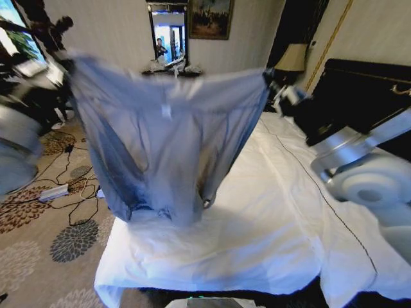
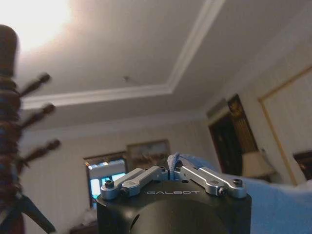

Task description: Pick up the clothes from the bed and hang them on the clothes hanger.

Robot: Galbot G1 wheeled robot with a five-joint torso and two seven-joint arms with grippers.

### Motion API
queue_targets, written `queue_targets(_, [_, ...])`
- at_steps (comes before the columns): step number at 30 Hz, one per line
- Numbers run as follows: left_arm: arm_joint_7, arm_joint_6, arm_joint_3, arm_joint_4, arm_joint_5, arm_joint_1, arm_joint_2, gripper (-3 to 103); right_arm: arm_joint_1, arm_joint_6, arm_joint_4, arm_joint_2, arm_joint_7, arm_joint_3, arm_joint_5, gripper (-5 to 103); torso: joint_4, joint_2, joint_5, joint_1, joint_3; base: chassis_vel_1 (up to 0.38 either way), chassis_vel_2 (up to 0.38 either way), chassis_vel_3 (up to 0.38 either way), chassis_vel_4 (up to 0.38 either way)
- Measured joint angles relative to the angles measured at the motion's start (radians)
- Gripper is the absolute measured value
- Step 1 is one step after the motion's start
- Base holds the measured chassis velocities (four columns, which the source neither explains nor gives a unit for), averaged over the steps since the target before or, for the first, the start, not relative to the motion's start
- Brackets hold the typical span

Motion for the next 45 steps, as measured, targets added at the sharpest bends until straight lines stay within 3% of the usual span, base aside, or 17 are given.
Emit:
queue_targets(5, [0.008, -0.003, 0.101, -0.004, 0.041, -0.020, -0.004, 0, 0.009, -0.008, -0.004, 0.008, -0.001, -0.060, -0.019, 0, 0.0000, 0.000, 0.0000, 0.000, 0.000, 0.000, 0.000, 0.000, 0.000])
queue_targets(7, [-0.007, -0.004, 0.153, 0.029, 0.023, -0.111, -0.007, 0, 0.073, -0.018, -0.025, 0.016, 0.001, -0.082, -0.015, 0, -0.0002, 0.000, 0.0000, 0.000, 0.000, 0.000, 0.000, 0.000, 0.000])
queue_targets(9, [-0.012, -0.004, 0.156, 0.034, 0.015, -0.125, -0.008, 0, 0.088, -0.020, -0.030, 0.019, 0.001, -0.082, -0.011, 0, -0.0002, 0.000, 0.0001, 0.000, 0.000, 0.000, 0.000, 0.000, 0.000])
queue_targets(11, [-0.046, -0.003, 0.160, 0.075, -0.051, -0.206, -0.012, 0, 0.168, -0.033, -0.055, 0.026, 0.016, -0.075, 0.037, 0, -0.0001, 0.000, 0.0002, 0.000, 0.000, 0.000, 0.000, 0.000, 0.000])
queue_targets(14, [-0.048, -0.004, 0.154, 0.084, -0.020, -0.196, -0.011, 0, 0.167, -0.038, -0.056, 0.010, 0.029, -0.079, 0.040, 0, 0.0001, 0.000, -0.0002, 0.000, 0.000, 0.000, 0.000, 0.000, 0.000])
queue_targets(16, [-0.023, -0.007, 0.136, 0.074, 0.028, -0.143, -0.033, 0, 0.133, -0.042, -0.045, 0.004, 0.023, -0.080, 0.001, 0, 0.0000, 0.000, -0.0004, 0.000, 0.000, 0.000, 0.000, 0.000, 0.000])
queue_targets(19, [-0.047, -0.002, 0.120, 0.063, 0.003, -0.100, -0.071, 0, 0.092, -0.044, -0.032, 0.015, 0.019, -0.073, -0.008, 0, -0.0003, 0.000, 0.0006, 0.000, 0.000, 0.000, 0.000, 0.000, 0.000])
queue_targets(24, [-0.034, -0.003, 0.125, 0.054, 0.097, 0.019, -0.098, 0, -0.017, -0.045, -0.012, 0.013, 0.025, -0.067, -0.015, 0, 0.0001, 0.000, -0.0002, 0.000, 0.000, 0.000, 0.000, 0.000, 0.000])
queue_targets(30, [-0.092, 0.026, 0.179, 0.037, 0.107, 0.104, -0.160, 0, -0.145, -0.053, 0.009, 0.036, 0.043, -0.073, -0.013, 0, -0.0005, 0.000, 0.0000, 0.000, 0.000, 0.000, 0.000, 0.000, 0.000])
queue_targets(45, [-0.075, 0.021, 0.126, 0.002, 0.206, 0.275, -0.224, 0, -0.208, -0.068, 0.014, 0.070, 0.040, -0.089, -0.035, 0, -0.0001, 0.000, 0.0000, 0.000, 0.000, 0.000, 0.000, 0.000, 0.000])
